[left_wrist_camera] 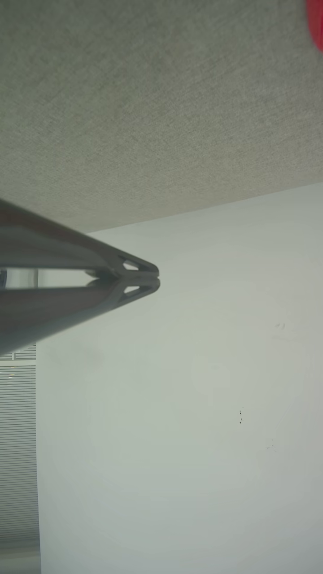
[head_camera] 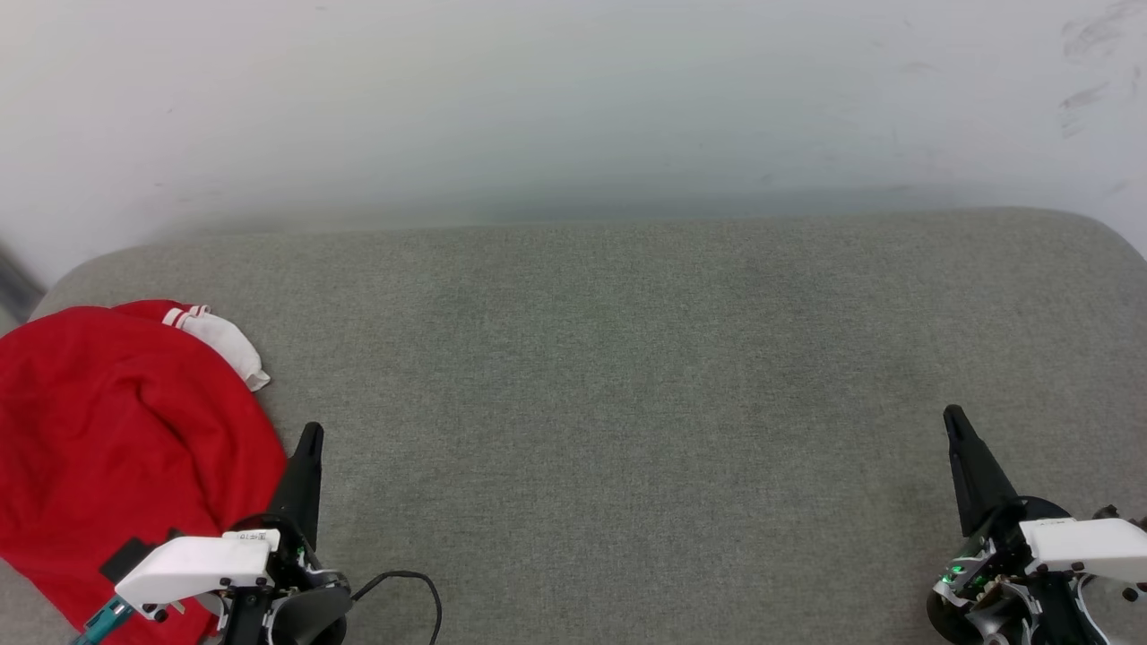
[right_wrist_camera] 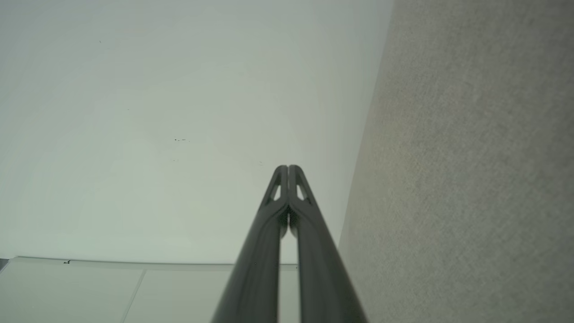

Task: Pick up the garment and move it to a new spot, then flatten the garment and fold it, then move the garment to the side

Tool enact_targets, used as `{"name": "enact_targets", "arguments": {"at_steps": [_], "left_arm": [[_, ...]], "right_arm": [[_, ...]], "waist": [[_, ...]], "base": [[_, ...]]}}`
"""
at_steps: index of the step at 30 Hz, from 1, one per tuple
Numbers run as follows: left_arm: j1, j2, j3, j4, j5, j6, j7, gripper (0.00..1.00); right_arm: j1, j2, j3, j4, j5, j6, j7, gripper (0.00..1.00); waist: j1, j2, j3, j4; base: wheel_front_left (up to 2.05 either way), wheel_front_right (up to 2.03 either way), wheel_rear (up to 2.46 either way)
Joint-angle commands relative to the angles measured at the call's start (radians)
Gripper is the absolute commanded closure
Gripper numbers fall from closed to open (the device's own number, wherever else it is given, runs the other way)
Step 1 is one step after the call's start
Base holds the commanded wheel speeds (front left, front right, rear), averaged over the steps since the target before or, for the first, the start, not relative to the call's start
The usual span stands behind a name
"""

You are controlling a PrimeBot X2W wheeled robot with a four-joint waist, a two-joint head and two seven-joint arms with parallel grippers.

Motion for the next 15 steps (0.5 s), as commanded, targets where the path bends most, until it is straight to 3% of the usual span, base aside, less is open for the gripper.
{"name": "enact_targets", "arguments": {"at_steps": [1,15], "left_arm": [[-0.006,-0.001,0.003,0.0,0.003,-0.003,0.003,1.0],[-0.006,-0.001,0.003,0.0,0.003,-0.003,0.003,1.0]], "right_arm": [[-0.011,0.003,0.0,0.001,-0.006,0.0,0.001,1.0],[-0.011,0.003,-0.001,0.001,-0.006,0.0,0.001,1.0]], "waist": [[0.0,0.0,0.0,0.0],[0.0,0.0,0.0,0.0]], "base": [[0.0,0.0,0.0],[0.0,0.0,0.0]]}}
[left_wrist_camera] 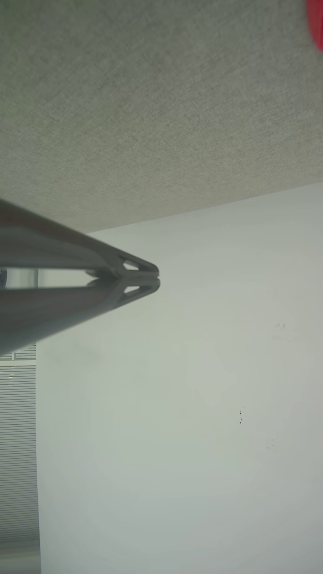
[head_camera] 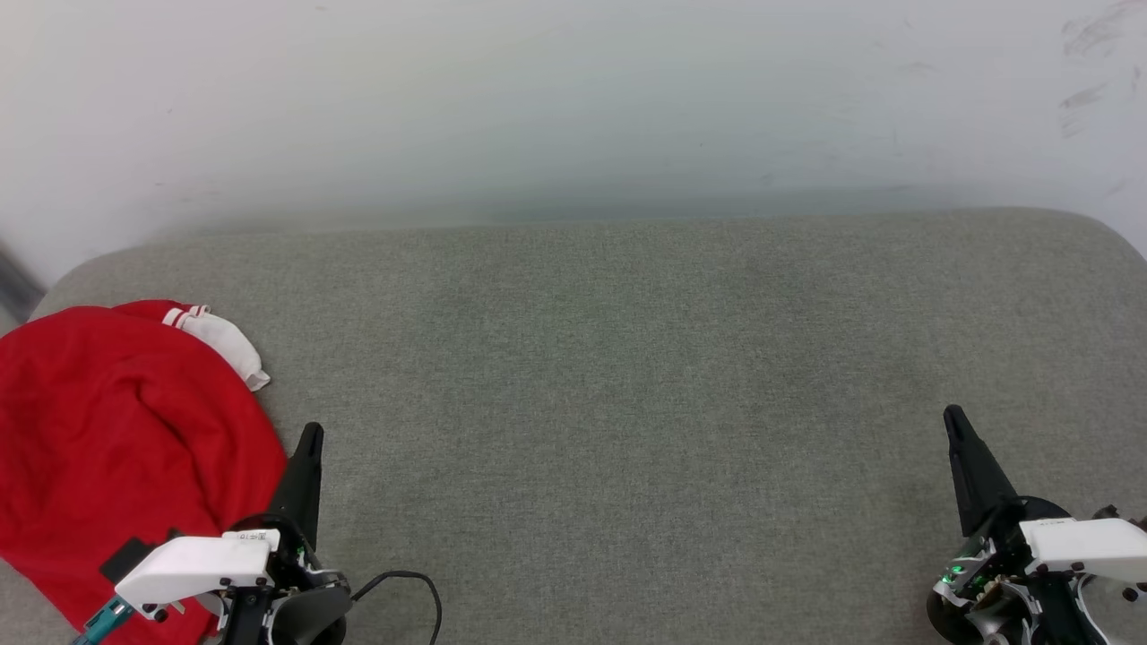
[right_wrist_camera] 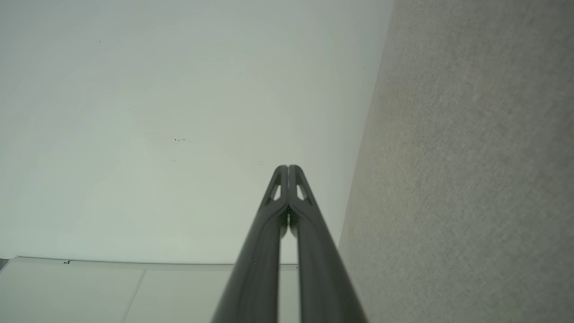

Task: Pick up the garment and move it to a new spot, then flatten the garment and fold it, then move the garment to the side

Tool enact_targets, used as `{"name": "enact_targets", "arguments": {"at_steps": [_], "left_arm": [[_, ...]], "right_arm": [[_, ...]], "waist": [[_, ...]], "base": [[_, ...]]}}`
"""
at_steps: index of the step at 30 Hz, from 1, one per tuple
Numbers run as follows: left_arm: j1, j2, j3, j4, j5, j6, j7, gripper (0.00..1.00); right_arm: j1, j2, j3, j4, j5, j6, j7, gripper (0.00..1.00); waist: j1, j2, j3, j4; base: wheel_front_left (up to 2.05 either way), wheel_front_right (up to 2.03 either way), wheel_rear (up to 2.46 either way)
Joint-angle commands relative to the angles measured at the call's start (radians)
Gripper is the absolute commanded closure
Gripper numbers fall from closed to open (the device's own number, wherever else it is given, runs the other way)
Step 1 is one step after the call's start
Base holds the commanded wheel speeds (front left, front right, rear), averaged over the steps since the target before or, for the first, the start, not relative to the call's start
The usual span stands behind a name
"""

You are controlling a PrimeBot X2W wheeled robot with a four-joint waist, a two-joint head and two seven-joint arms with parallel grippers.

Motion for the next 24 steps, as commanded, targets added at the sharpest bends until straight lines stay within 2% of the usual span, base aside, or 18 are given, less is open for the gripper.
{"name": "enact_targets", "arguments": {"at_steps": [1,16,17,24], "left_arm": [[-0.006,-0.001,0.004,0.0,0.003,-0.003,0.003,1.0],[-0.006,-0.001,0.004,0.0,0.003,-0.003,0.003,1.0],[0.0,0.0,0.0,0.0,0.0,0.0,0.0,0.0],[0.035,-0.003,-0.007,0.02,0.013,0.001,-0.017,0.0]], "right_arm": [[-0.011,0.003,0.0,0.001,-0.006,0.0,0.001,1.0],[-0.011,0.003,-0.001,0.001,-0.006,0.0,0.001,1.0],[0.0,0.0,0.0,0.0,0.0,0.0,0.0,0.0],[0.032,0.001,0.016,0.021,-0.008,0.0,-0.017,0.0]], "waist": [[0.0,0.0,0.0,0.0],[0.0,0.0,0.0,0.0],[0.0,0.0,0.0,0.0],[0.0,0.0,0.001,-0.001]], "base": [[0.0,0.0,0.0],[0.0,0.0,0.0],[0.0,0.0,0.0],[0.0,0.0,0.0]]}}
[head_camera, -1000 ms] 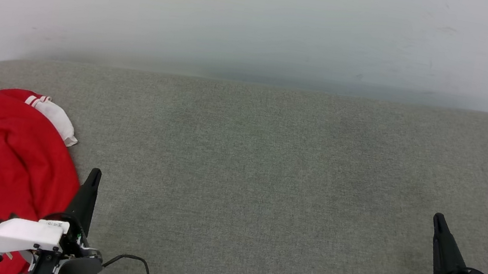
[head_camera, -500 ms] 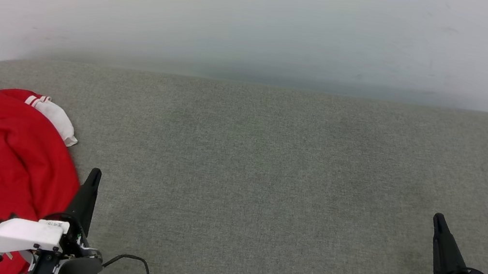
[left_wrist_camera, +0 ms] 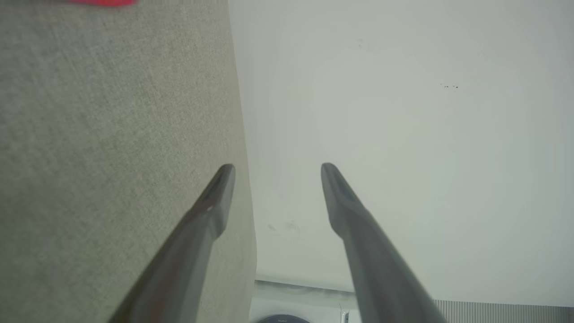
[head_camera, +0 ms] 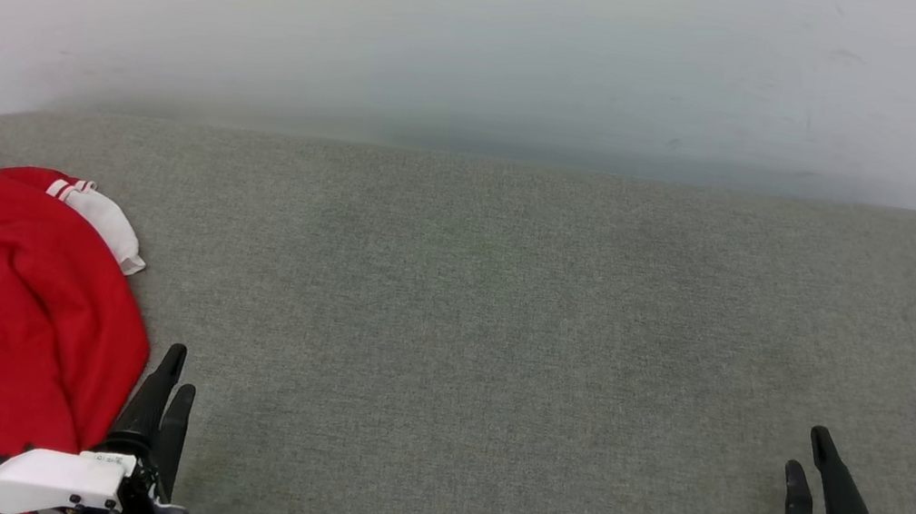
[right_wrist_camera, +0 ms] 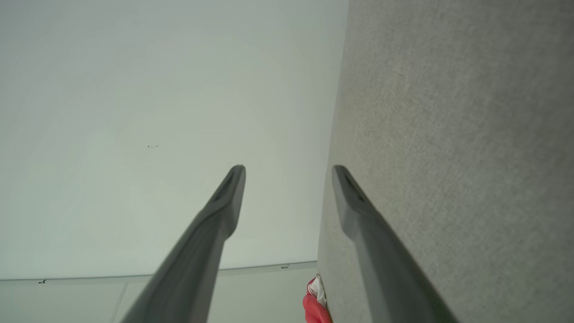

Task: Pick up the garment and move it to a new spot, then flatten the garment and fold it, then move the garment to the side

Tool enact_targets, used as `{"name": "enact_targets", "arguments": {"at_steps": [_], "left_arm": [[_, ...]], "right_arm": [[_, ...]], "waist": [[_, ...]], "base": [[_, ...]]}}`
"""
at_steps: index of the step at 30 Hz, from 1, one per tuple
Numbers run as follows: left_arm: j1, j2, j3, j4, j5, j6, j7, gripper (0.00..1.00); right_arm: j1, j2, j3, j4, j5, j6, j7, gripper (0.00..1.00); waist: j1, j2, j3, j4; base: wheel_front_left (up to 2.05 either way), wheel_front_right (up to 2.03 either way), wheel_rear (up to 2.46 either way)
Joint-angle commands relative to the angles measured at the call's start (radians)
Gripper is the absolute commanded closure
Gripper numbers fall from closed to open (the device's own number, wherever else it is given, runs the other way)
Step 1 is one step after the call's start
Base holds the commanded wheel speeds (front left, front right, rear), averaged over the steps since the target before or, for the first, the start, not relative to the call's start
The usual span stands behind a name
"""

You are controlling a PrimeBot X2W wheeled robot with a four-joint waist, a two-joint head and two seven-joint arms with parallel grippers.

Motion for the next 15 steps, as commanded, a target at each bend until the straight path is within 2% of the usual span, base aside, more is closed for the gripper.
{"name": "enact_targets", "arguments": {"at_steps": [1,15], "left_arm": [[-0.012,0.002,0.0,-0.025,0.011,0.0,-0.009,0.0],[0.026,0.002,0.019,-0.072,0.104,-0.001,-0.076,0.0]], "right_arm": [[-0.014,0.0,0.009,-0.024,-0.01,0.0,-0.01,0.0],[-0.001,0.0,0.033,-0.036,-0.104,0.0,-0.077,0.0]], "waist": [[0.0,0.0,0.0,0.0],[0.0,0.0,0.002,-0.005]], "base": [[0.0,0.0,0.0],[0.0,0.0,0.0]]}}
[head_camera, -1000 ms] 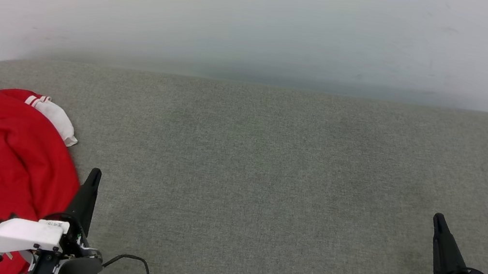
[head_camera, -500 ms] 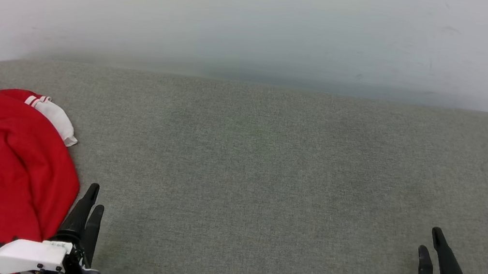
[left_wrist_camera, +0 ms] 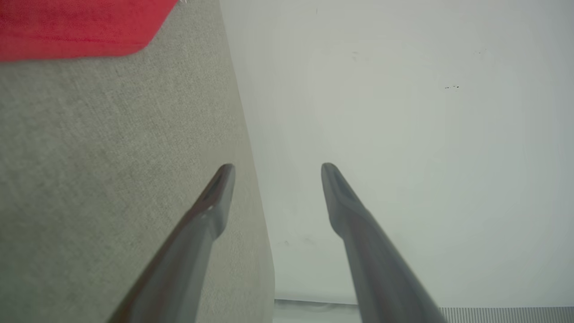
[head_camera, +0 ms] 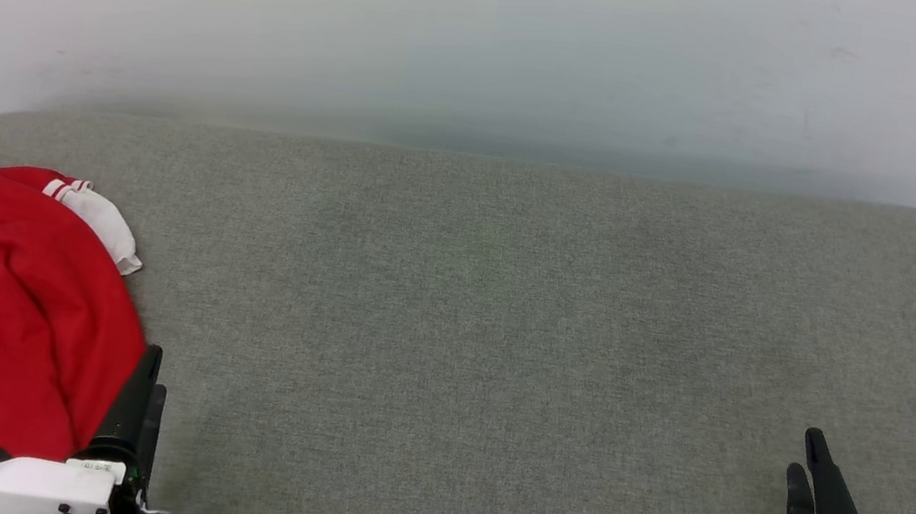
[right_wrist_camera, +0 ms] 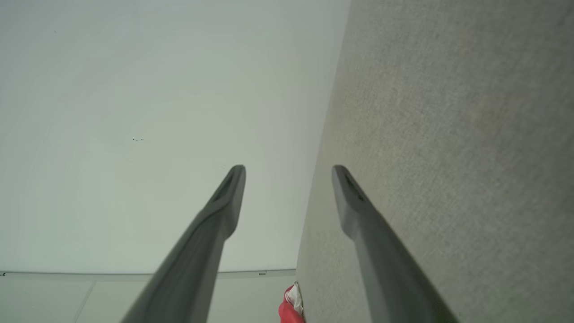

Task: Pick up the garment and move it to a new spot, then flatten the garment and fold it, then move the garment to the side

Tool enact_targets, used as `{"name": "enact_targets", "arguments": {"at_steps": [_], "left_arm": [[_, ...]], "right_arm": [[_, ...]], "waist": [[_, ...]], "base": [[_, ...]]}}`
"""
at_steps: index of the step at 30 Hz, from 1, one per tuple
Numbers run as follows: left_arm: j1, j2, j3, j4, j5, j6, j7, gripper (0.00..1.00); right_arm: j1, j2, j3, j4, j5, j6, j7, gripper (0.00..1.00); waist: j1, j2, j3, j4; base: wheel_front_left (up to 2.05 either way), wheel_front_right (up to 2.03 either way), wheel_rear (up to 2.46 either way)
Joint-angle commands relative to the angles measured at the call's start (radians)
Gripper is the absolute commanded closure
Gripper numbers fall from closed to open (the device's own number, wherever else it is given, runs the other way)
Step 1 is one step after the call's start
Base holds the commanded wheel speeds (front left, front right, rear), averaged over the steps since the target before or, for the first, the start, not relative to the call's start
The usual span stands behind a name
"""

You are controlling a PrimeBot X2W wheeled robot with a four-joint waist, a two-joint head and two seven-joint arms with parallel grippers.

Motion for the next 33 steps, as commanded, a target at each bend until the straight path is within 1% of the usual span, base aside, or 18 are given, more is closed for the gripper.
{"name": "enact_targets", "arguments": {"at_steps": [1,5,10,16,19,21,28,31,32,33], "left_arm": [[-0.005,0.002,0.013,-0.022,0.022,-0.001,-0.009,0.0],[0.0,0.002,0.033,-0.04,0.084,-0.001,-0.027,0.0],[0.005,0.002,0.068,-0.056,0.163,-0.001,-0.047,0.0],[0.008,0.003,0.105,-0.083,0.261,-0.001,-0.07,0.0],[0.012,0.003,0.107,-0.1,0.308,-0.002,-0.081,0.0],[0.015,0.003,0.109,-0.12,0.361,0.0,-0.088,0.0],[0.026,0.003,0.061,-0.217,0.548,0.054,-0.111,0.0],[0.028,0.003,0.026,-0.261,0.632,0.065,-0.121,0.0],[0.028,0.003,0.026,-0.261,0.632,0.065,-0.121,0.0],[0.03,0.003,0.016,-0.272,0.659,0.071,-0.125,0.0]], "right_arm": [[-0.014,-0.001,0.001,-0.018,-0.023,0.0,-0.01,0.0],[-0.016,-0.001,-0.004,-0.023,-0.085,0.0,-0.027,0.0],[-0.018,-0.001,-0.004,-0.041,-0.209,0.0,-0.047,0.0],[-0.019,-0.001,-0.003,-0.076,-0.387,0.0,-0.07,0.0],[-0.023,-0.001,-0.009,-0.104,-0.51,0.0,-0.081,0.0],[-0.022,-0.001,-0.011,-0.122,-0.592,0.0,-0.088,0.0],[-0.024,-0.001,-0.029,-0.173,-0.798,0.0,-0.112,0.0],[-0.023,0.0,-0.018,-0.196,-0.884,0.0,-0.122,0.0],[-0.023,0.0,-0.018,-0.196,-0.884,0.0,-0.122,0.0],[-0.023,0.0,-0.012,-0.205,-0.913,0.0,-0.125,0.0]], "waist": [[0.0,0.0,0.0,0.0],[0.0,0.0,0.001,-0.002],[0.0,0.0,0.003,-0.006],[0.0,0.0,0.006,-0.009],[0.0,0.0,0.008,-0.011],[0.0,0.0,0.009,-0.012],[0.0,0.0,0.016,-0.017],[0.0,0.0,0.019,-0.018],[0.0,0.0,0.019,-0.018],[0.0,0.0,0.02,-0.019]], "base": [[0.0,0.0,0.0],[0.0,0.0,0.0],[0.0,0.0,0.0],[0.0,0.0,0.0],[0.0,0.0,0.0],[0.0,0.0,0.0],[0.0,0.0,0.0],[0.0,0.0,0.0],[0.0,0.0,0.0],[0.0,0.0,0.0]]}}
